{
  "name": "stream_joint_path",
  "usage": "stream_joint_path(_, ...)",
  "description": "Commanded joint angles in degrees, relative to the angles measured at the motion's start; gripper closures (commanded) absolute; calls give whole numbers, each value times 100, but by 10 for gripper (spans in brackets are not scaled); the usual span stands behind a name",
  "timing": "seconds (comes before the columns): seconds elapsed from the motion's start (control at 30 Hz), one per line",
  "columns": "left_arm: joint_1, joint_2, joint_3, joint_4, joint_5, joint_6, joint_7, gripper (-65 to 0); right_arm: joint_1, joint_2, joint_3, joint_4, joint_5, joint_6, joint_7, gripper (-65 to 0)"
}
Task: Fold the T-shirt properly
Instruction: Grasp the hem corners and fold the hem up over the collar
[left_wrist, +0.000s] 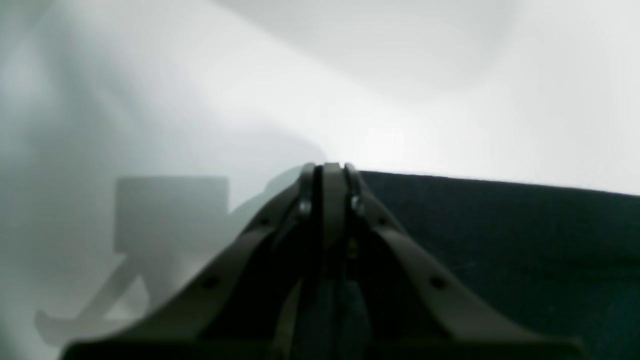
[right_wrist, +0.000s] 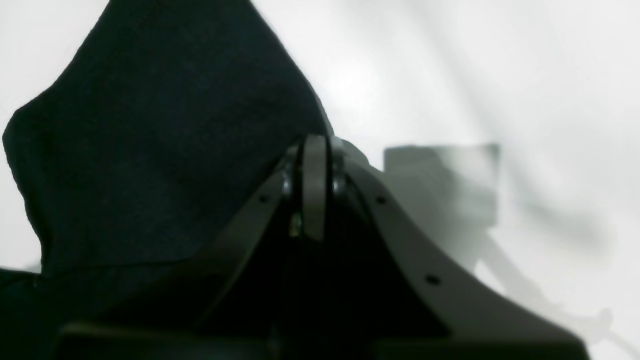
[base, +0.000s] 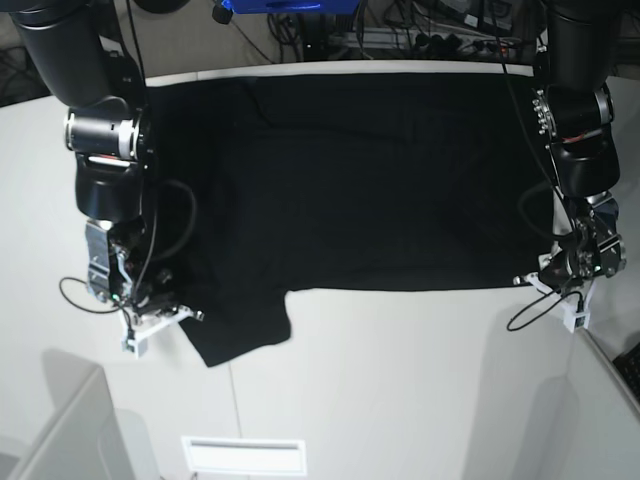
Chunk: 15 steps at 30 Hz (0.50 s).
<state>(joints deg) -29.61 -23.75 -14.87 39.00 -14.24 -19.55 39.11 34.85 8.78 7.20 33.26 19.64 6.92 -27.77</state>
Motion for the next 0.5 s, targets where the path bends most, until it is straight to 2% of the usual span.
stream_joint_path(0.0,-15,-82,-20,78,4,-10,58,0,168,41,23,72,1,7,118,0)
stream_joint_path(0.13,204,-74,-20,526,-5,-19,67,0,159,50,23,125,1,34,258,0)
stream_joint_path(0.3,662,-65,-20,1616,-5,-19,102,0,-175,32,5,1013,10,34,223,0)
stream_joint_path(0.47,767,-65,-29,1941,-84,-19,102,0,-395,32,5,1567,10,34,214,0)
